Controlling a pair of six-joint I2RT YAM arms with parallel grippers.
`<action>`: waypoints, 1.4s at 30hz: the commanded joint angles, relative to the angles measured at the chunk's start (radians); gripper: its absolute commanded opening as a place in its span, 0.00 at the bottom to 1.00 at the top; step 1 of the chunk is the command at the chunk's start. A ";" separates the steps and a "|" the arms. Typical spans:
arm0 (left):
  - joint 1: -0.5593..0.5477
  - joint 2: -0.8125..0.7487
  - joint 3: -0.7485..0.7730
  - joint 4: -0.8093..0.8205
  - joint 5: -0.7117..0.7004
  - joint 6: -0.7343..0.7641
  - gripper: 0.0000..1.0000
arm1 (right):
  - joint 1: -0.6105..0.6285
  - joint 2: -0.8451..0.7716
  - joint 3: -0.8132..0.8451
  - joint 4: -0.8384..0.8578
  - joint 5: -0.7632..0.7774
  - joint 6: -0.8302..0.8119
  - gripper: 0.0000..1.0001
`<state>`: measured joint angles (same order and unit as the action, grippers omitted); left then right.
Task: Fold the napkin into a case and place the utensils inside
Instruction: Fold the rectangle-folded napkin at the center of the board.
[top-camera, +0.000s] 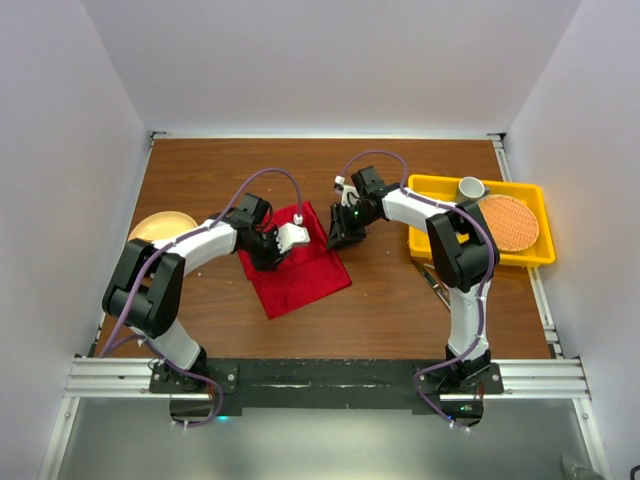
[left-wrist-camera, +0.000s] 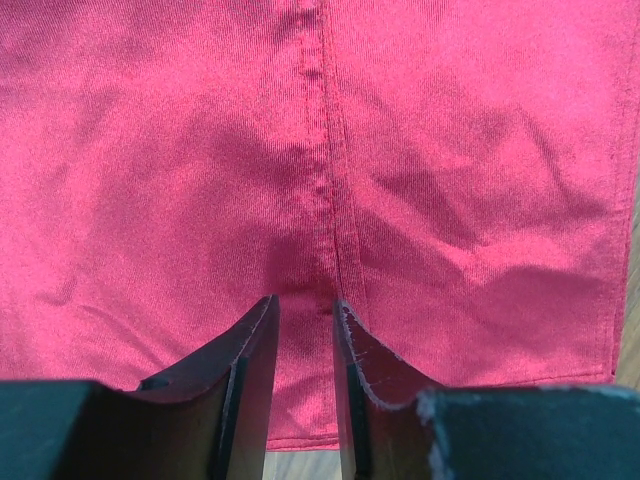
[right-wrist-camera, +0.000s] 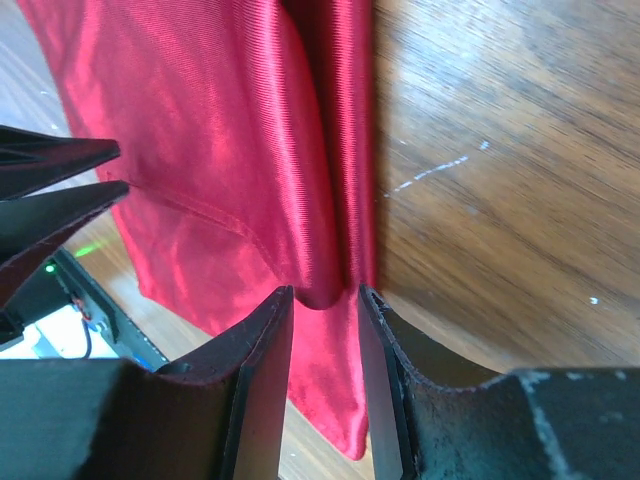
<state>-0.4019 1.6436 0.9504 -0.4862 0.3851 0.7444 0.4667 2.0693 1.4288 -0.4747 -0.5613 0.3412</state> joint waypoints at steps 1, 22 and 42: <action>-0.006 -0.019 -0.016 0.012 0.006 0.038 0.33 | 0.009 -0.012 0.050 0.048 -0.034 0.028 0.34; -0.006 -0.007 0.071 -0.014 0.054 0.023 0.00 | 0.013 0.003 0.018 0.079 -0.060 0.048 0.50; -0.012 0.015 0.011 -0.015 0.005 0.065 0.31 | 0.013 0.021 0.019 0.093 -0.072 0.068 0.48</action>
<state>-0.4076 1.6505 0.9821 -0.5125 0.3985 0.7788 0.4770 2.0750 1.4361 -0.4095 -0.6025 0.3939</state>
